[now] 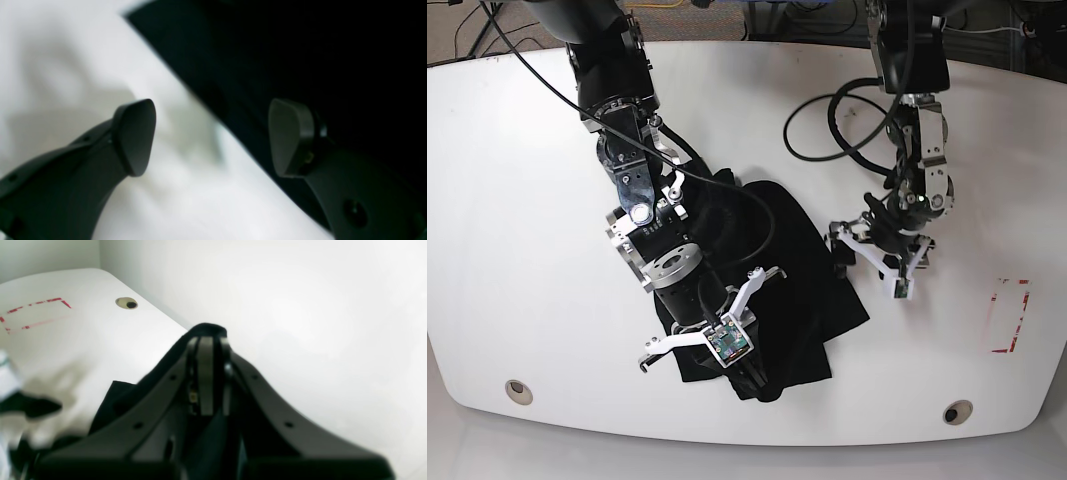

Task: Layout the t-shirt on the table in an organized manner, then fold the t-shirt properly
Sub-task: 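Reach the left gripper to the shirt's other edge and grasp it, then lift the shirt with both grippers and stretch it apart, laying it flat, then hold the shirt edges with both grippers and adjust the grip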

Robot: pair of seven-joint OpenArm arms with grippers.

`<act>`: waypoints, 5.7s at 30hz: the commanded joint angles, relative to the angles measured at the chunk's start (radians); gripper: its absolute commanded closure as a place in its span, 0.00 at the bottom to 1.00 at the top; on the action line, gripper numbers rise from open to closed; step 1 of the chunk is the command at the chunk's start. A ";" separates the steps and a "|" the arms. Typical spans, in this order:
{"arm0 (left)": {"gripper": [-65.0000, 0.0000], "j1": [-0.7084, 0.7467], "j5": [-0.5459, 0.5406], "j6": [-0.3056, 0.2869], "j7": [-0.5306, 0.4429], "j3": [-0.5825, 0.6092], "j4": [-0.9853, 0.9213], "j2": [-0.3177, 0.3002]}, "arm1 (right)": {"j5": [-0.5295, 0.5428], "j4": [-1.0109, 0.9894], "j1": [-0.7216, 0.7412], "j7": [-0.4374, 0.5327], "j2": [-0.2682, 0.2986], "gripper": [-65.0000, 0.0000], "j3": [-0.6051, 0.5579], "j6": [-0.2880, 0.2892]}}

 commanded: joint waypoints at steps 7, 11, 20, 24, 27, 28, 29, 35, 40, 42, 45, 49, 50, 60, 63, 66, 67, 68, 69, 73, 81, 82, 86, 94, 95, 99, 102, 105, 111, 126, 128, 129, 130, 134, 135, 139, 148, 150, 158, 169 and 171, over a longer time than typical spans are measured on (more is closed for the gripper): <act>0.23 -0.184 -0.012 -0.007 -0.071 -0.044 -0.252 -0.004 | 0.005 0.022 0.025 0.035 -0.004 1.00 0.004 -0.007; 0.23 -0.240 -0.010 -0.007 -0.111 -0.061 -0.366 -0.004 | 0.005 0.022 0.025 0.035 -0.006 1.00 0.004 -0.007; 0.22 -0.370 -0.007 -0.007 -0.226 -0.058 -0.647 -0.022 | 0.007 0.022 0.025 0.035 -0.006 1.00 0.004 -0.007; 0.22 -0.412 -0.009 -0.007 -0.258 -0.058 -0.730 -0.025 | 0.007 0.022 0.025 0.035 -0.006 1.00 0.005 -0.007; 0.22 -0.427 -0.010 -0.010 -0.266 -0.058 -0.763 -0.023 | 0.007 0.022 0.025 0.035 -0.006 1.00 0.005 -0.007; 0.22 -0.425 -0.007 -0.010 -0.266 -0.058 -0.763 -0.022 | 0.007 0.023 0.023 0.035 -0.006 1.00 0.005 -0.007; 0.22 -0.424 -0.007 -0.010 -0.266 -0.058 -0.763 -0.020 | 0.007 0.023 0.023 0.035 -0.006 1.00 0.005 -0.007; 0.24 -0.421 -0.007 -0.010 -0.261 -0.058 -0.763 0.003 | 0.007 0.020 0.023 0.036 -0.009 1.00 0.005 -0.007; 0.42 -0.410 -0.010 -0.012 -0.261 -0.058 -0.795 0.006 | 0.007 0.020 0.017 0.038 -0.010 1.00 0.005 -0.007; 0.51 -0.413 -0.010 -0.012 -0.261 -0.058 -0.817 0.007 | 0.007 0.022 0.011 0.038 -0.010 1.00 0.011 -0.007; 0.60 -0.413 -0.010 -0.012 -0.264 -0.058 -0.837 0.009 | 0.008 0.022 0.009 0.038 -0.012 1.00 0.031 -0.007; 0.64 -0.413 -0.010 -0.012 -0.264 -0.058 -0.838 0.009 | 0.008 0.022 -0.005 0.039 -0.012 1.00 0.048 -0.007; 0.66 -0.413 -0.010 -0.012 -0.264 -0.058 -0.838 0.009 | 0.011 0.022 -0.008 0.039 -0.012 1.00 0.054 -0.006; 1.00 -0.408 -0.012 -0.009 -0.266 -0.063 -0.831 0.007 | 0.112 0.022 -0.012 0.035 -0.009 1.00 0.135 -0.006; 1.00 -0.408 -0.013 -0.010 -0.266 -0.064 -0.829 0.003 | 0.117 0.022 -0.012 0.035 -0.007 1.00 0.157 -0.006; 1.00 -0.407 -0.029 -0.015 -0.264 -0.081 -0.795 -0.008 | 0.117 0.022 -0.014 0.035 -0.006 1.00 0.188 -0.007; 1.00 -0.402 -0.041 -0.021 -0.259 -0.093 -0.779 -0.019 | 0.119 0.022 -0.020 0.035 -0.006 1.00 0.198 -0.007; 1.00 -0.390 -0.059 -0.032 -0.249 -0.109 -0.759 -0.028 | 0.119 0.022 -0.025 0.035 -0.006 1.00 0.214 -0.007; 1.00 -0.376 -0.076 -0.039 -0.232 -0.118 -0.743 -0.036 | 0.119 0.022 -0.028 0.035 -0.006 1.00 0.226 -0.007; 1.00 -0.346 -0.153 -0.070 -0.147 -0.152 -0.654 -0.071 | 0.119 0.031 -0.032 0.033 -0.006 1.00 0.284 -0.007; 1.00 -0.246 -0.289 -0.071 -0.077 -0.158 -0.433 -0.169 | 0.119 0.030 -0.031 0.033 -0.004 1.00 0.393 -0.007; 1.00 -0.234 -0.309 -0.070 -0.069 -0.158 -0.400 -0.183 | 0.117 0.030 -0.029 0.033 -0.004 1.00 0.406 -0.007; 1.00 -0.189 -0.375 -0.070 -0.031 -0.158 -0.283 -0.231 | 0.112 0.028 -0.023 0.033 -0.002 1.00 0.439 -0.007; 1.00 -0.122 -0.514 -0.068 0.029 -0.158 -0.067 -0.336 | 0.111 0.028 0.022 0.033 -0.001 1.00 0.447 -0.007; 1.00 -0.115 -0.533 -0.067 0.035 -0.158 -0.033 -0.350 | 0.111 0.028 0.034 0.033 0.004 1.00 0.447 -0.007; 1.00 -0.112 -0.586 -0.067 0.060 -0.159 0.064 -0.389 | 0.111 0.025 0.068 0.033 0.031 1.00 0.445 -0.007; 1.00 -0.132 -0.610 -0.050 0.083 -0.159 0.122 -0.416 | 0.111 0.000 0.107 0.033 0.037 1.00 0.444 -0.007; 1.00 -0.165 -0.616 -0.044 0.092 -0.170 0.159 -0.433 | 0.111 -0.026 0.161 0.031 0.041 1.00 0.445 -0.007; 1.00 -0.258 -0.616 -0.044 0.135 -0.221 0.183 -0.485 | 0.114 -0.079 0.270 0.015 0.088 1.00 0.445 -0.007; 1.00 -0.536 -0.616 -0.045 0.259 -0.311 0.176 -0.628 | 0.120 -0.141 0.482 -0.059 0.197 1.00 0.447 -0.007; 1.00 -0.537 -0.616 -0.045 0.261 -0.311 0.176 -0.631 | 0.120 -0.141 0.480 -0.059 0.197 1.00 0.447 -0.007; 1.00 -0.537 -0.618 -0.045 0.261 -0.311 0.179 -0.631 | 0.120 -0.141 0.479 -0.059 0.197 1.00 0.447 -0.007; 1.00 -0.534 -0.618 -0.045 0.261 -0.310 0.179 -0.631 | 0.120 -0.141 0.476 -0.059 0.197 1.00 0.448 -0.007; 1.00 -0.507 -0.618 -0.045 0.261 -0.313 0.176 -0.631 | 0.120 -0.133 0.413 -0.059 0.211 1.00 0.473 -0.006; 1.00 -0.493 -0.618 -0.045 0.258 -0.314 0.176 -0.631 | 0.120 -0.127 0.396 -0.059 0.211 1.00 0.488 -0.006; 1.00 -0.407 -0.618 -0.047 0.255 -0.328 0.182 -0.630 | 0.149 -0.119 0.301 -0.059 0.199 1.00 0.562 0.009; 1.00 -0.118 -0.610 -0.131 0.253 -0.474 0.203 -0.587 | 0.280 -0.135 0.015 -0.048 0.192 1.00 0.682 0.046; 1.00 -0.048 -0.610 -0.153 0.253 -0.505 0.203 -0.574 | 0.324 -0.150 -0.071 -0.022 0.192 1.00 0.699 0.052; 1.00 0.187 -0.609 -0.179 0.252 -0.566 0.203 -0.519 | 0.407 -0.224 -0.318 0.077 0.156 1.00 0.708 0.052; 1.00 0.392 -0.461 -0.303 0.202 -0.580 0.202 -0.458 | 0.407 -0.222 -0.517 0.099 0.071 1.00 0.706 0.052; 1.00 0.417 -0.423 -0.322 0.192 -0.592 0.203 -0.447 | 0.407 -0.222 -0.543 0.097 0.057 1.00 0.706 0.052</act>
